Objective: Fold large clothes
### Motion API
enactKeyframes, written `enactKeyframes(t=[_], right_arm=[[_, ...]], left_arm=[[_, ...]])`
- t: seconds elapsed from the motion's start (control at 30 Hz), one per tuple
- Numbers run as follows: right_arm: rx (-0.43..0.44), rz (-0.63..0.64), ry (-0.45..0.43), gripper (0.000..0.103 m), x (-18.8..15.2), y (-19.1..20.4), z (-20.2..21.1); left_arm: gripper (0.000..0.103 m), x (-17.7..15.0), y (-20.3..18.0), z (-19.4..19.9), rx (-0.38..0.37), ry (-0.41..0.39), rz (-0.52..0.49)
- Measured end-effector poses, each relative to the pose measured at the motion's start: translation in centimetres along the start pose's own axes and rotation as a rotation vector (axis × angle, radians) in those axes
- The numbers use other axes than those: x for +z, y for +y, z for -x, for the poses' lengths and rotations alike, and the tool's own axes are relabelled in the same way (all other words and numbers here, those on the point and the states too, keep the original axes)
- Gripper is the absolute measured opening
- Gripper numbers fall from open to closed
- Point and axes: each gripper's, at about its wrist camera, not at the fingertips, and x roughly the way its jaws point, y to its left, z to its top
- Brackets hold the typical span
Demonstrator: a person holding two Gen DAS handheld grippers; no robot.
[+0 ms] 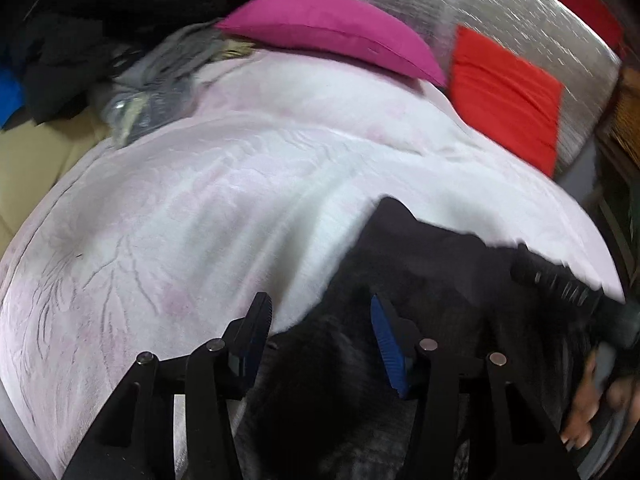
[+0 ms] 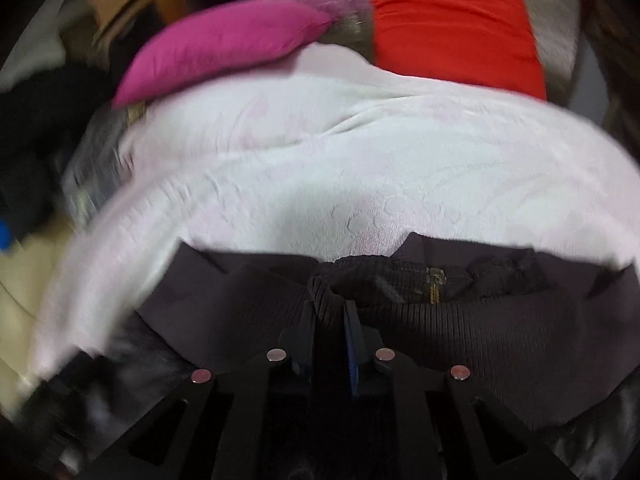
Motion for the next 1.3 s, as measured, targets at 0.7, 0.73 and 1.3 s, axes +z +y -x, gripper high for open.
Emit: enactKeyframes(t=[0.7, 0.73, 1.3], right_arm=[[-0.062, -0.314, -0.056, 0.036, -11.5, -20.4, 17.4], [-0.094, -0.336, -0.047, 0.036, -12.0, -21.2, 16.9], [-0.094, -0.449, -0.247, 0.091, -12.4, -25.7, 21.6]], left_arm=[[0.058, -4.7, -2.8, 2.9, 0.009, -0.011, -0.241], [0.058, -5.0, -2.9, 2.5, 0.025, -0.019, -0.258], [0.066, -2.4, 0.5, 3.9, -0.048, -0.008, -0.171]])
